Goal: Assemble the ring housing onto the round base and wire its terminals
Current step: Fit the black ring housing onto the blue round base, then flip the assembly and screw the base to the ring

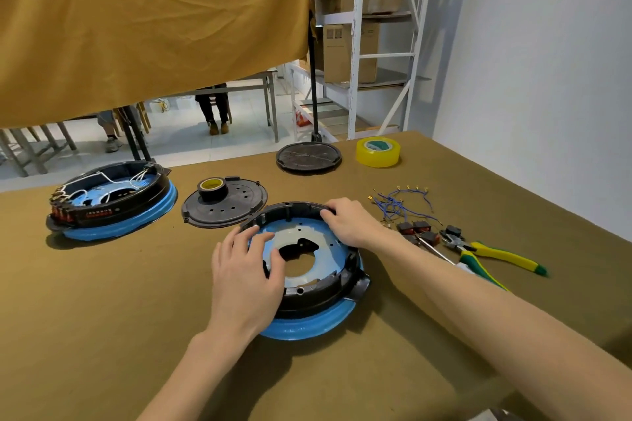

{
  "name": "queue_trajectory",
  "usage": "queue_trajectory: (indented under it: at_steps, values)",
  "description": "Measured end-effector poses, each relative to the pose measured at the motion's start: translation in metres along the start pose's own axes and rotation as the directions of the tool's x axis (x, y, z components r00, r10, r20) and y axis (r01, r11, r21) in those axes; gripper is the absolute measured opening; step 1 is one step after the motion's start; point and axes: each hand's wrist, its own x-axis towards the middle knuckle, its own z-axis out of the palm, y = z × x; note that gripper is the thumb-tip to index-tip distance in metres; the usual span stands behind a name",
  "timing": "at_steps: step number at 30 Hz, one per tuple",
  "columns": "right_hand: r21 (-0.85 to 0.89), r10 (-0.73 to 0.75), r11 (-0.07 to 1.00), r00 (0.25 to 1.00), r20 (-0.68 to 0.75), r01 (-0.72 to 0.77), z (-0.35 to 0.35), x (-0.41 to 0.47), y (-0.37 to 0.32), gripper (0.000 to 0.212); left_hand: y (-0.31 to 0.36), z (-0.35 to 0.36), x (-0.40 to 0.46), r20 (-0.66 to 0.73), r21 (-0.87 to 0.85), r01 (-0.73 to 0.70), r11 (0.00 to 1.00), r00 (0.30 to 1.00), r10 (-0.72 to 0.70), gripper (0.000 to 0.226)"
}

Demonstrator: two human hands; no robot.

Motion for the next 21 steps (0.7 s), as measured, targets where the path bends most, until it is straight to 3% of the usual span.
queue_trajectory:
  at_steps: [5,10,15,18,21]
  values:
    - [0.050,0.036,0.998,0.999,-0.009,-0.035,-0.002,0.008,-0.011,0.036,0.001,0.003,0.005,0.007,0.114,0.001,0.994,1.000,-0.002,0.040]
    - [0.005,0.142,0.990,0.989,-0.036,-0.142,0.011,-0.022,0.004,0.028,0.008,0.007,0.002,-0.056,0.042,0.060,0.997,0.997,-0.057,0.047]
    - [0.015,0.076,0.997,0.990,-0.122,-0.074,0.015,-0.016,0.001,0.036,-0.002,0.005,-0.001,-0.050,0.012,0.033,0.999,0.998,-0.032,0.042]
    - [0.049,-0.014,0.999,1.000,-0.008,0.014,0.008,0.006,-0.001,0.037,-0.019,-0.003,0.000,-0.047,0.095,-0.107,0.990,0.993,0.112,0.049]
    - [0.100,-0.077,0.993,0.991,0.114,0.065,0.001,0.024,-0.008,0.042,-0.016,-0.004,0.008,0.034,0.125,-0.354,0.927,0.935,0.353,0.047]
